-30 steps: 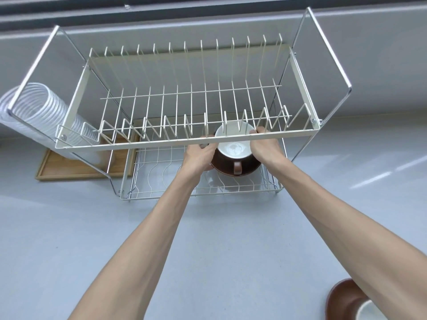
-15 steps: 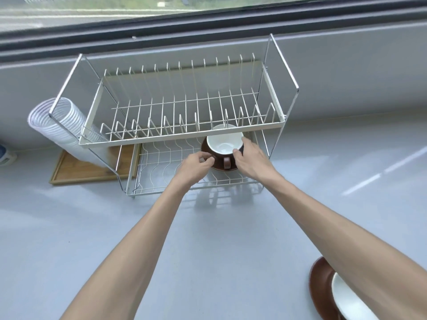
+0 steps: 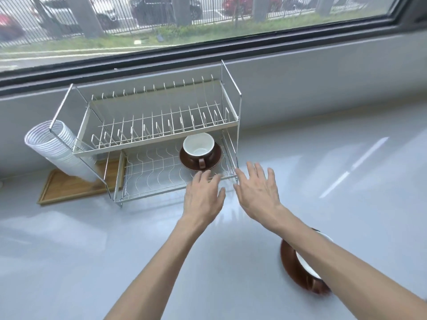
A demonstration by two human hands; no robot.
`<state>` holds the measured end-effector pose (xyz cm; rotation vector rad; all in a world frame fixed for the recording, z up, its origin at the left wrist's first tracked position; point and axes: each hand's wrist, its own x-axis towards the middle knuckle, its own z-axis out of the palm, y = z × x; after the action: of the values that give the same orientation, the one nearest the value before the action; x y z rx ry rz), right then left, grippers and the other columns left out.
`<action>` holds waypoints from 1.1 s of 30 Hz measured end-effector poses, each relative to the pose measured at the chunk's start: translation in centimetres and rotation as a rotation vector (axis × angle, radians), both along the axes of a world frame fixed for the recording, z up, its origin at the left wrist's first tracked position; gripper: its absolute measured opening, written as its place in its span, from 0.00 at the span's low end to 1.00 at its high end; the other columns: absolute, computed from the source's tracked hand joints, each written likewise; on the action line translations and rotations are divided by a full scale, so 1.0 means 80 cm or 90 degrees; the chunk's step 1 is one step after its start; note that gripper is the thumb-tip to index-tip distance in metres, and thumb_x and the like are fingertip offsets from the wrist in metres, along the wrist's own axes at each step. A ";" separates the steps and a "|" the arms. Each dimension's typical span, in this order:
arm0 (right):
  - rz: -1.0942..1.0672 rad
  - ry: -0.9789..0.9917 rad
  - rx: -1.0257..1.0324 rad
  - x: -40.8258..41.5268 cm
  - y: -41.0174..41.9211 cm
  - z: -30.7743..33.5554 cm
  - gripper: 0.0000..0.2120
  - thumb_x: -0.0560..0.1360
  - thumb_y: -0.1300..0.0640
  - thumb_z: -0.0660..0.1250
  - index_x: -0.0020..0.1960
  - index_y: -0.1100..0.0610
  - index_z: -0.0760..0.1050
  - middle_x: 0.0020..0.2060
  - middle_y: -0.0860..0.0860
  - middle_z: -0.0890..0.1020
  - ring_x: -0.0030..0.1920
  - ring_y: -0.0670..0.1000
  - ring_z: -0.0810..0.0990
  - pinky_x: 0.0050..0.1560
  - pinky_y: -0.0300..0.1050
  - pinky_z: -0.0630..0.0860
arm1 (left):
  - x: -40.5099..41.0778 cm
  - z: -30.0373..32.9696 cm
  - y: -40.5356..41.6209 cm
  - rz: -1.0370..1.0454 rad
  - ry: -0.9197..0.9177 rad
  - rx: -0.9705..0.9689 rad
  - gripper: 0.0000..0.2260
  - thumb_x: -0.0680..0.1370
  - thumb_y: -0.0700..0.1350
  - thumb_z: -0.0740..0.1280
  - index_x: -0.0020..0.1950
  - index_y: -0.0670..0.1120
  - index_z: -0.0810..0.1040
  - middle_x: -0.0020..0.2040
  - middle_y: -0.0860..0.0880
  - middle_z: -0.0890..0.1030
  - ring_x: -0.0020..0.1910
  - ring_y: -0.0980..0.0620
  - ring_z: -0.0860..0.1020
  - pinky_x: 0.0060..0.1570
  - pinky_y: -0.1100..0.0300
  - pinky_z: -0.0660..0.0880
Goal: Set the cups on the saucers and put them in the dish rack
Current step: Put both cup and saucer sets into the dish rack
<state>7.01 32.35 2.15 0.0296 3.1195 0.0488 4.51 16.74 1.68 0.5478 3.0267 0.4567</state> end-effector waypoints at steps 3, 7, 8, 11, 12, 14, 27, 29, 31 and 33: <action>-0.047 -0.016 -0.007 0.039 0.022 -0.010 0.21 0.82 0.47 0.54 0.71 0.53 0.67 0.73 0.59 0.66 0.72 0.62 0.65 0.68 0.64 0.58 | 0.034 -0.010 0.023 -0.028 0.035 0.025 0.20 0.81 0.50 0.64 0.73 0.50 0.73 0.74 0.43 0.72 0.75 0.40 0.68 0.69 0.44 0.70; -0.133 0.004 -0.039 0.093 0.052 -0.022 0.18 0.79 0.48 0.61 0.66 0.54 0.74 0.68 0.60 0.74 0.68 0.62 0.72 0.64 0.65 0.66 | 0.083 -0.034 0.052 -0.050 0.064 0.079 0.19 0.80 0.48 0.66 0.71 0.49 0.75 0.71 0.41 0.76 0.72 0.38 0.72 0.65 0.43 0.75; -0.151 0.014 -0.045 0.107 0.059 -0.024 0.18 0.79 0.48 0.62 0.65 0.54 0.75 0.67 0.60 0.75 0.67 0.62 0.74 0.63 0.66 0.67 | 0.094 -0.041 0.060 -0.059 0.055 0.079 0.19 0.80 0.48 0.66 0.71 0.49 0.75 0.71 0.41 0.76 0.72 0.37 0.72 0.65 0.43 0.74; -0.196 0.017 -0.061 0.146 0.079 -0.032 0.19 0.78 0.48 0.57 0.63 0.55 0.77 0.64 0.60 0.77 0.64 0.62 0.77 0.61 0.65 0.71 | 0.121 -0.057 0.080 -0.093 0.035 0.069 0.19 0.80 0.49 0.67 0.70 0.50 0.76 0.70 0.42 0.77 0.71 0.38 0.74 0.64 0.44 0.75; -0.209 0.013 -0.068 0.156 0.085 -0.034 0.19 0.78 0.49 0.58 0.63 0.56 0.77 0.64 0.61 0.77 0.64 0.62 0.77 0.61 0.65 0.71 | 0.128 -0.061 0.086 -0.104 0.032 0.062 0.18 0.79 0.49 0.67 0.70 0.50 0.77 0.70 0.42 0.77 0.71 0.38 0.74 0.64 0.44 0.75; -0.240 0.000 -0.088 0.176 0.096 -0.039 0.19 0.78 0.49 0.57 0.63 0.56 0.76 0.65 0.61 0.77 0.65 0.62 0.76 0.62 0.65 0.70 | 0.139 -0.069 0.098 -0.121 0.024 0.054 0.18 0.79 0.49 0.68 0.69 0.49 0.77 0.69 0.42 0.78 0.70 0.37 0.75 0.62 0.44 0.76; -0.355 -0.056 -0.200 0.247 0.148 -0.067 0.23 0.83 0.46 0.52 0.75 0.52 0.63 0.76 0.57 0.63 0.77 0.57 0.59 0.74 0.58 0.56 | 0.184 -0.074 0.145 -0.086 -0.182 0.095 0.21 0.84 0.55 0.58 0.77 0.55 0.68 0.79 0.48 0.66 0.79 0.48 0.61 0.74 0.51 0.62; -0.364 -0.054 -0.229 0.249 0.152 -0.067 0.23 0.83 0.47 0.53 0.76 0.53 0.62 0.76 0.58 0.63 0.76 0.57 0.60 0.73 0.58 0.58 | 0.187 -0.077 0.151 -0.057 -0.218 0.119 0.20 0.83 0.55 0.58 0.76 0.56 0.69 0.79 0.49 0.66 0.78 0.49 0.62 0.72 0.51 0.64; -0.382 -0.058 -0.274 0.251 0.156 -0.069 0.23 0.83 0.47 0.52 0.76 0.52 0.61 0.77 0.57 0.62 0.76 0.57 0.59 0.72 0.57 0.60 | 0.189 -0.080 0.156 -0.031 -0.248 0.139 0.21 0.83 0.56 0.58 0.76 0.55 0.69 0.78 0.51 0.67 0.77 0.51 0.64 0.71 0.52 0.66; -0.399 -0.059 -0.320 0.252 0.158 -0.072 0.23 0.83 0.47 0.52 0.77 0.51 0.60 0.77 0.57 0.61 0.76 0.57 0.59 0.71 0.56 0.62 | 0.188 -0.083 0.160 -0.019 -0.265 0.165 0.20 0.83 0.56 0.59 0.75 0.54 0.70 0.76 0.53 0.69 0.74 0.51 0.68 0.67 0.55 0.69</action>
<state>27.21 44.96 -3.58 0.9381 2.7801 -0.7050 19.59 29.57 -4.94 0.4401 2.5749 0.8503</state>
